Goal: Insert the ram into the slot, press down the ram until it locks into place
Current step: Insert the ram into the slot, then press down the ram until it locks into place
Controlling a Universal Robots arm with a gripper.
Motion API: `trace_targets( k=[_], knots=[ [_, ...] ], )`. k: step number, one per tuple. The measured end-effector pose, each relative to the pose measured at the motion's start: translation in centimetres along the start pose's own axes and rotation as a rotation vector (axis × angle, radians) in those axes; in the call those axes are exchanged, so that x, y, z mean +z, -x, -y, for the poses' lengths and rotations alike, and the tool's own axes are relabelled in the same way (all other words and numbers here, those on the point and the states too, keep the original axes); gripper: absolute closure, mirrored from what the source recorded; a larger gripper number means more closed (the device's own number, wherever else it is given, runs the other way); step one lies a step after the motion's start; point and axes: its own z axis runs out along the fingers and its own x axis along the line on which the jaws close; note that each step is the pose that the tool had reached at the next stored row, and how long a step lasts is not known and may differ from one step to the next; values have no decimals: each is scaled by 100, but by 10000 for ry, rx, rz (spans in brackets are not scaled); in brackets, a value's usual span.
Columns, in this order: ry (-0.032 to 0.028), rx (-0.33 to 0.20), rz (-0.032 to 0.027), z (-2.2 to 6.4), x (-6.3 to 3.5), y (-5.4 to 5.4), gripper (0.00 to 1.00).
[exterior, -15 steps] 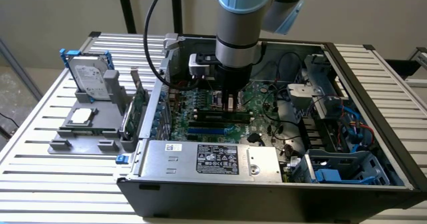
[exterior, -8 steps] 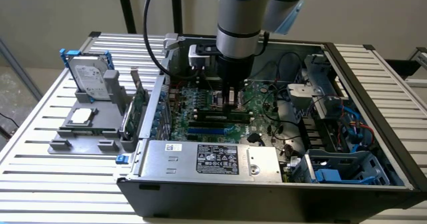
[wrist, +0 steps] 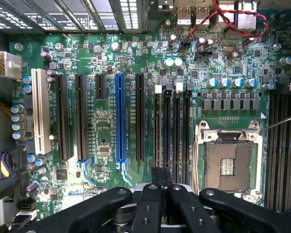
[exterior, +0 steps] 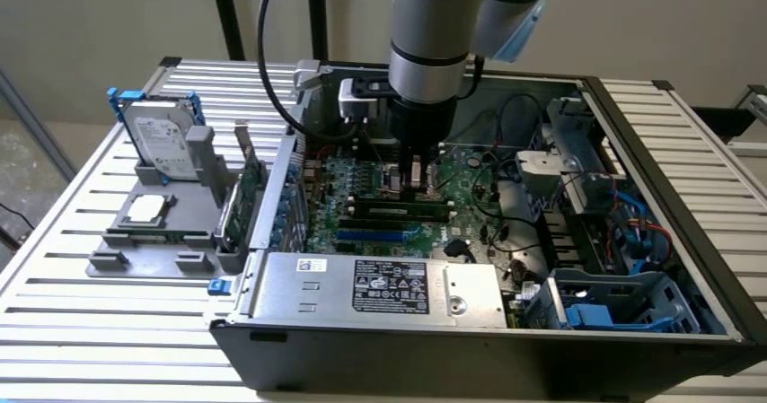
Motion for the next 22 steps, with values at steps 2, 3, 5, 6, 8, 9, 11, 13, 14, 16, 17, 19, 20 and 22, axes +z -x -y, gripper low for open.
trace_targets(
  k=[2,3,5,6,8,9,11,13,14,16,17,19,20,22],
  knots=[
    [0,0,0,0,0,0,89],
    [0,0,0,0,0,0,89],
    [0,0,0,0,0,0,89],
    [0,0,0,0,0,0,89],
    [0,0,0,0,0,0,89],
    [0,0,0,0,0,0,89],
    [0,-1,0,0,0,0,89],
    [1,0,-1,0,0,0,89],
    [0,0,0,0,0,0,89],
    [0,0,0,0,0,0,89],
    [0,0,0,0,0,0,89],
    [1,-1,-1,0,7,2,89],
    [1,-2,-2,0,18,3,89],
    [1,-1,1,-1,53,10,89]
  ],
)
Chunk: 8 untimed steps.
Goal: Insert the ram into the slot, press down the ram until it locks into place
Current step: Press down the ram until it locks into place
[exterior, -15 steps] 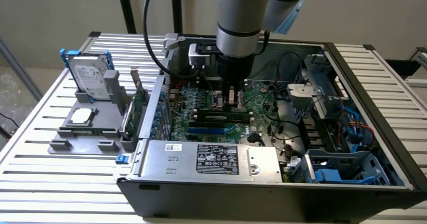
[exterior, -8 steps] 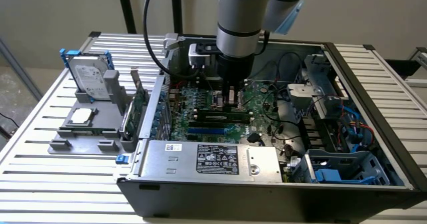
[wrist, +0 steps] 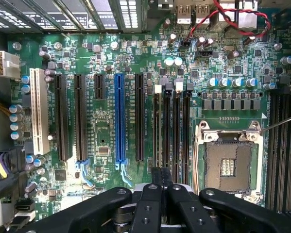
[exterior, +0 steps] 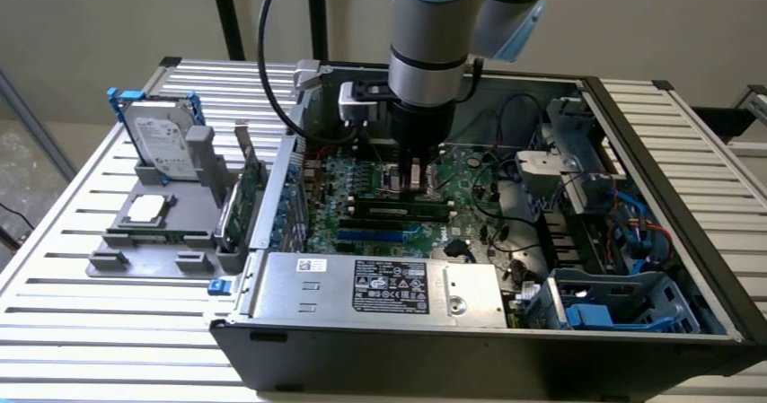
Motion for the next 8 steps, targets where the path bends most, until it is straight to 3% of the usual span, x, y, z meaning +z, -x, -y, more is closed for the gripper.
trace_targets(
  k=[8],
  knots=[
    [-12,-1,-6,-32,121,11,89]
  ],
)
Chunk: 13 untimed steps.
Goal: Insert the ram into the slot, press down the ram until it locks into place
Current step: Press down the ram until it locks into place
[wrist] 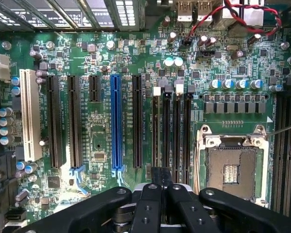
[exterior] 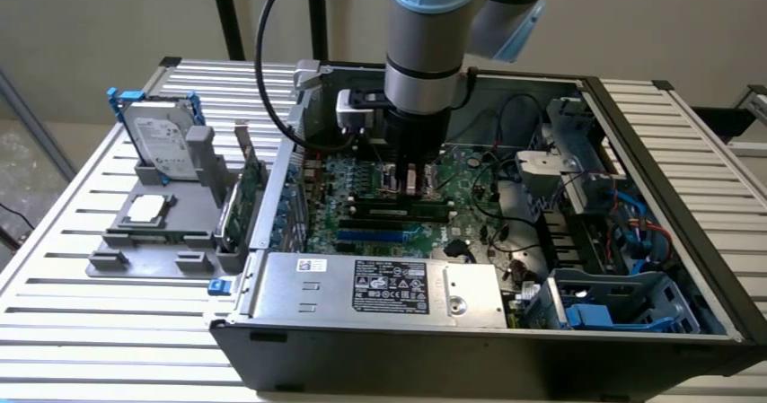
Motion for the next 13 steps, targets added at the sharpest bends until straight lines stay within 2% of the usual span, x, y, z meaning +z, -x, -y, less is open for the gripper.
trace_targets(
  k=[2,4,5,6,11,13],
  knots=[
    [-3,1,-3,-1,23,-1,89],
    [4,3,17,3,-2,4,89],
    [11,4,30,13,-40,7,89],
    [32,3,10,27,-93,5,89],
    [108,3,4,141,-316,11,89],
    [107,3,7,144,-323,11,89]
  ],
)
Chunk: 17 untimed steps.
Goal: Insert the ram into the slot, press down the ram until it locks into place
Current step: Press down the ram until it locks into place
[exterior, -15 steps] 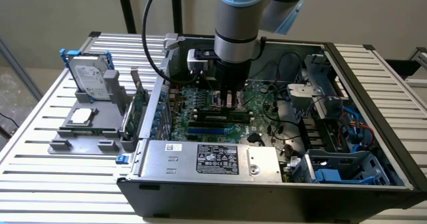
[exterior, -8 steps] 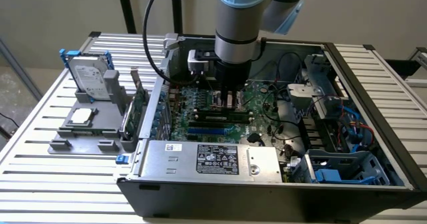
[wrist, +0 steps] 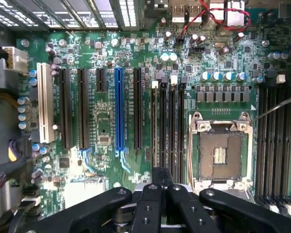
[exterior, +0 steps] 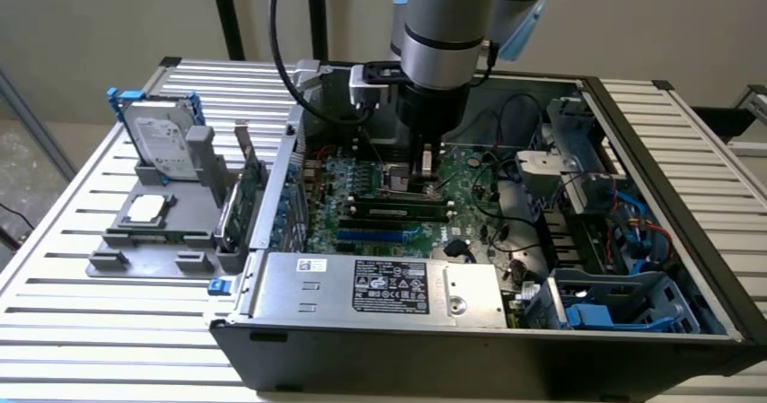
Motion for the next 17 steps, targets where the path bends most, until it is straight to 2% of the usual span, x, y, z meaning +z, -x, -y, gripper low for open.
trace_targets(
  k=[17],
  knots=[
    [12,-1,2,9,-3,-11,89]
  ],
)
